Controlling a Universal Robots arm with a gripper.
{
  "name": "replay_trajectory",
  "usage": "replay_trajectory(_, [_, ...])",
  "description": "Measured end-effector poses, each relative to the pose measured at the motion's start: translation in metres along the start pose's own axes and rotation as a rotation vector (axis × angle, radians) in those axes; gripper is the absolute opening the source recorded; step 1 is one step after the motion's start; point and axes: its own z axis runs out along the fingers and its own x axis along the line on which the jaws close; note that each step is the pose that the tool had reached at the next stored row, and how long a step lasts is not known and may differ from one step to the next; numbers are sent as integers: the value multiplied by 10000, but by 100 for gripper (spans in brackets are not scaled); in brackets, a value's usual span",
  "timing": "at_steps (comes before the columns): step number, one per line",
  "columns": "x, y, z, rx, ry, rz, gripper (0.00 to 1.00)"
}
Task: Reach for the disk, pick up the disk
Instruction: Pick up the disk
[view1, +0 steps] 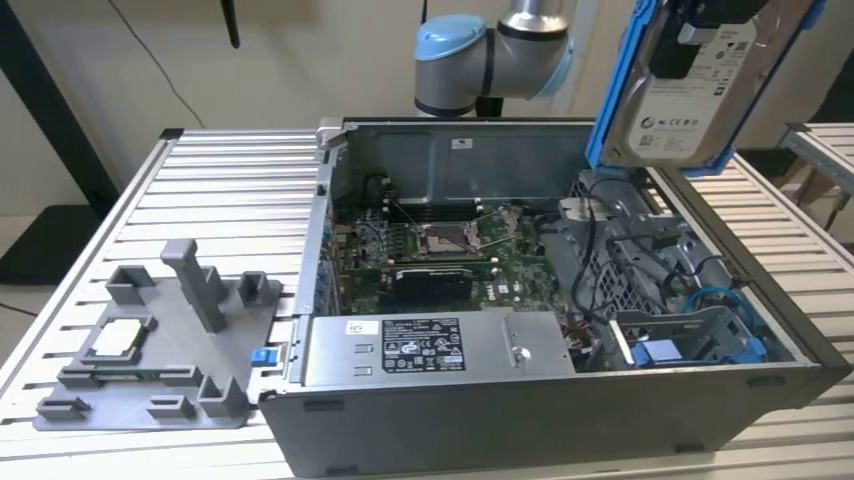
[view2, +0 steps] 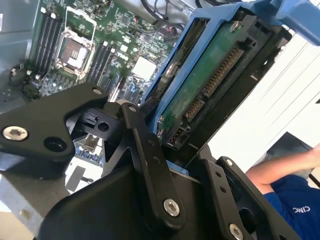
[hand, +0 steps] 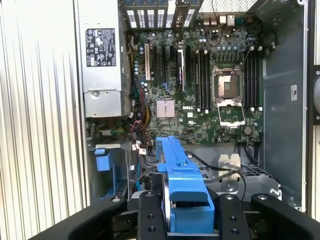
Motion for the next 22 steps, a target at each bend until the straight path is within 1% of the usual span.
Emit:
replay_trajectory(14, [326, -25, -5, 0, 1, 6, 0])
replay_trajectory(17, [382, -36, 20, 0, 0, 6, 0])
replay_trajectory(22, [436, -54, 103, 0, 1, 6, 0])
